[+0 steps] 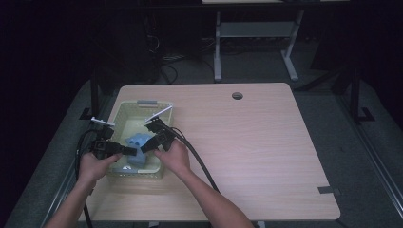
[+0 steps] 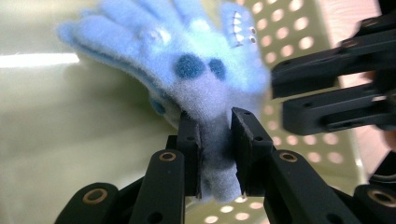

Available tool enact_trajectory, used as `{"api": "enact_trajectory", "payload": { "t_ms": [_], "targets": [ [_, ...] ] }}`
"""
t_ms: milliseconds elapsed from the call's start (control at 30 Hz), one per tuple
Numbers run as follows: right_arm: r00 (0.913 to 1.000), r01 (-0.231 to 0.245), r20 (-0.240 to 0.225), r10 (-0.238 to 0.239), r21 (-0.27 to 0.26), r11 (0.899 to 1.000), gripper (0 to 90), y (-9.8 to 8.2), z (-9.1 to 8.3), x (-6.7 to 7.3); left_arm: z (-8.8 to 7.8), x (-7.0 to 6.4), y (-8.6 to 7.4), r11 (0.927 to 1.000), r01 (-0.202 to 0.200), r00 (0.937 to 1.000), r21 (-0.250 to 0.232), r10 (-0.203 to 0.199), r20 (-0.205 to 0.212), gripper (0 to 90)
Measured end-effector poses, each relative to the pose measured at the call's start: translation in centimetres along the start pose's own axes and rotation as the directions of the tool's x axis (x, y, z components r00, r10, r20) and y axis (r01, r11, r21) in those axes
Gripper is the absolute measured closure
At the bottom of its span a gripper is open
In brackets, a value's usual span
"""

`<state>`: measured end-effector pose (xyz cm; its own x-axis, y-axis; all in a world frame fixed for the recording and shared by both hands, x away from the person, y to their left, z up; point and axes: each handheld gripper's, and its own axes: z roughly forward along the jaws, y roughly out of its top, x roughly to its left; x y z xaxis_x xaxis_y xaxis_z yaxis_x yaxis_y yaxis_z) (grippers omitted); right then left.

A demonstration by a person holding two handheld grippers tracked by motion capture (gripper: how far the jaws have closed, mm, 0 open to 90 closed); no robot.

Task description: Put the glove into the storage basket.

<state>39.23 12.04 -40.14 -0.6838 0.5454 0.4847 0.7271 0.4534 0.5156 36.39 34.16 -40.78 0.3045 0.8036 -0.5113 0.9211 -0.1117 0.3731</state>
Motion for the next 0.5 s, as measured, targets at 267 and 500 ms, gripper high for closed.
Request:
{"api": "enact_trajectory", "payload": {
  "t_ms": [267,500],
  "targets": [
    [0.9997,0.025,-0.009,-0.025,-0.019,1.000,67.8,0.0,-0.7,0.6,0.7,0.3,0.0,0.9961,0.056,0.9976,0.068,-0.053,-0.044,66.7],
    [0.9990,0.042,-0.012,-0.042,-0.031,0.999,67.4,0.0,-1.2,0.7,-0.5,0.7,0.3,0.9973,0.065,0.9958,0.034,-0.063,-0.068,58.3]
  ]
}}
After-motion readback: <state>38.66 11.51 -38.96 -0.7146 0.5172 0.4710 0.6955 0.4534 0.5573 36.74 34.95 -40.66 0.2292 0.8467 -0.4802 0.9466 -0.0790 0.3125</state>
